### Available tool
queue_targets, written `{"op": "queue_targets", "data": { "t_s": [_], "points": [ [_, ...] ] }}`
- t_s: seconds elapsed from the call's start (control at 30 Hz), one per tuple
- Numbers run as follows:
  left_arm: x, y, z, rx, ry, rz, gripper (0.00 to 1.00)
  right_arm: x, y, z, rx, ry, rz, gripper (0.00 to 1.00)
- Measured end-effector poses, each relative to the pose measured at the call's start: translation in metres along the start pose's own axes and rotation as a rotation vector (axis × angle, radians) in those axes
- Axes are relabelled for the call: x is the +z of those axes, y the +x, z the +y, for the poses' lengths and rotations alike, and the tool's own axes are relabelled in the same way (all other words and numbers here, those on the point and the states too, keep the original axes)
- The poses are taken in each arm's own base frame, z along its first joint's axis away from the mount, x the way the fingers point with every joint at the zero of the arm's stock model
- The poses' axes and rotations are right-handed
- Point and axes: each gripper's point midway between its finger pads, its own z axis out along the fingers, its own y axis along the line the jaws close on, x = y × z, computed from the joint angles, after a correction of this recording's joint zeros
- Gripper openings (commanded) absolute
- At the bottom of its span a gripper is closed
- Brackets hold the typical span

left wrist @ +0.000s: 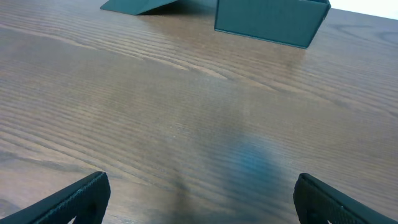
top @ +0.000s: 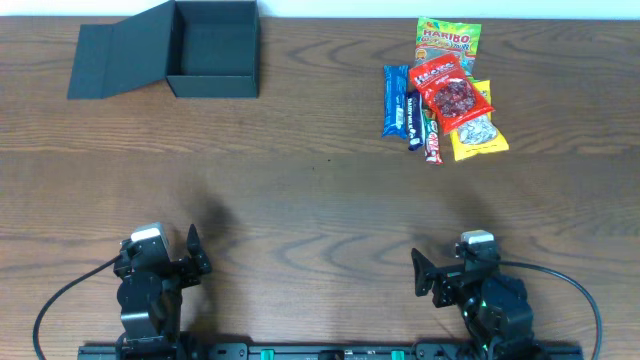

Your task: Pack container

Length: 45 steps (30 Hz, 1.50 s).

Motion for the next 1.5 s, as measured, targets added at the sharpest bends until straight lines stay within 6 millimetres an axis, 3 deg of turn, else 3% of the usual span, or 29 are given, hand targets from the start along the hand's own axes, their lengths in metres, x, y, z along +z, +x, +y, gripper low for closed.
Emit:
{"op": "queue_targets", "data": {
  "t_s": [1.17, 1.23, 1.37, 1.5],
  "points": [
    [0.000, 0.000, -0.001, -0.009, 0.006, 0.000, 0.95, 0.000, 0.000, 0.000, 0.000, 0.000, 0.000, 0.99],
    [0.000, -0.001, -0.006, -0.039, 0.035, -0.003, 0.95, 0.000, 0.000, 0.000, 0.000, 0.000, 0.000, 0.99],
    [-0.005, 0.000, -0.041, -0.227, 0.236, 0.035, 0.95, 0.000, 0.000, 0.000, 0.000, 0.000, 0.000, 0.99],
    [-0.010, -0.002, -0.059, -0.316, 0.347, 0.062, 0.95, 0.000, 0.000, 0.000, 0.000, 0.000, 0.000, 0.99]
  ]
}}
